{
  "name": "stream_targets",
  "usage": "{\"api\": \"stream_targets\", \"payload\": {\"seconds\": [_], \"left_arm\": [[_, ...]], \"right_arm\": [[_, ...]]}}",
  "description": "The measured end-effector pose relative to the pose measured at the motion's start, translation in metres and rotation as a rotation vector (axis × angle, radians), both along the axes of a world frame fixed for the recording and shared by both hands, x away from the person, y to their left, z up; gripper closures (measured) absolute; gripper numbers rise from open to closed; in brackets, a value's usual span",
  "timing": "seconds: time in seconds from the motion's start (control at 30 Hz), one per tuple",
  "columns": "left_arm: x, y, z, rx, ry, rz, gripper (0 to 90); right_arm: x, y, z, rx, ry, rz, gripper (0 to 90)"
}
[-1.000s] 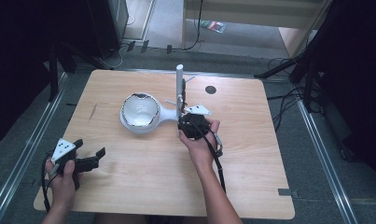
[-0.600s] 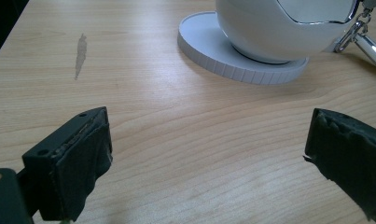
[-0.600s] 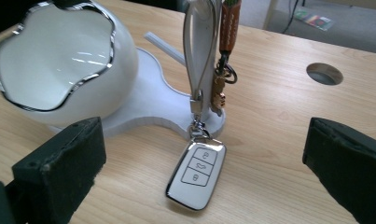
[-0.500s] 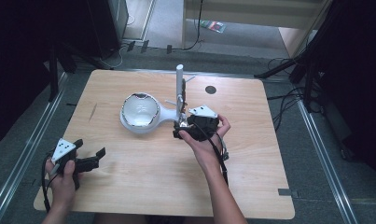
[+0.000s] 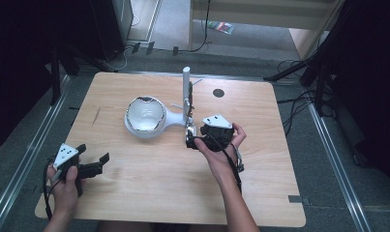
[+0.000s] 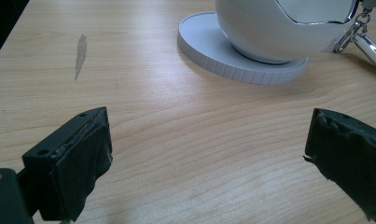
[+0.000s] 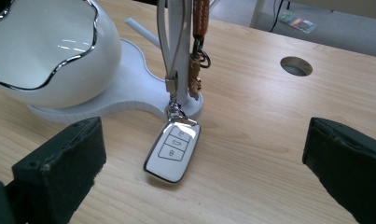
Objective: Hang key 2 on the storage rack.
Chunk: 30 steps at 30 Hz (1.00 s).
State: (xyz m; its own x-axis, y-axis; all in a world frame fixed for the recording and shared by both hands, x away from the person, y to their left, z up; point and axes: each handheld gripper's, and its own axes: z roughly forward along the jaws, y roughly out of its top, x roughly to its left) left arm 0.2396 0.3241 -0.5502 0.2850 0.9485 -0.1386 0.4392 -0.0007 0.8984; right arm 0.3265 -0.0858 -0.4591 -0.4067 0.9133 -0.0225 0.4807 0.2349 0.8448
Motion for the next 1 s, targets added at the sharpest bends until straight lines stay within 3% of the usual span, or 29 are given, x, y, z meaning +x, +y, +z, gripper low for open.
{"api": "stream_targets", "payload": {"seconds": [0.37, 1.0], "left_arm": [[0.000, 0.000, 0.000, 0.005, 0.001, -0.001, 1.2], [0.000, -0.001, 0.000, 0.007, 0.004, -0.001, 1.2]], "right_arm": [[-0.010, -0.023, -0.009, -0.003, 0.001, -0.010, 0.0], [-0.028, -0.077, -0.038, 0.022, 0.010, -0.071, 0.0]]}}
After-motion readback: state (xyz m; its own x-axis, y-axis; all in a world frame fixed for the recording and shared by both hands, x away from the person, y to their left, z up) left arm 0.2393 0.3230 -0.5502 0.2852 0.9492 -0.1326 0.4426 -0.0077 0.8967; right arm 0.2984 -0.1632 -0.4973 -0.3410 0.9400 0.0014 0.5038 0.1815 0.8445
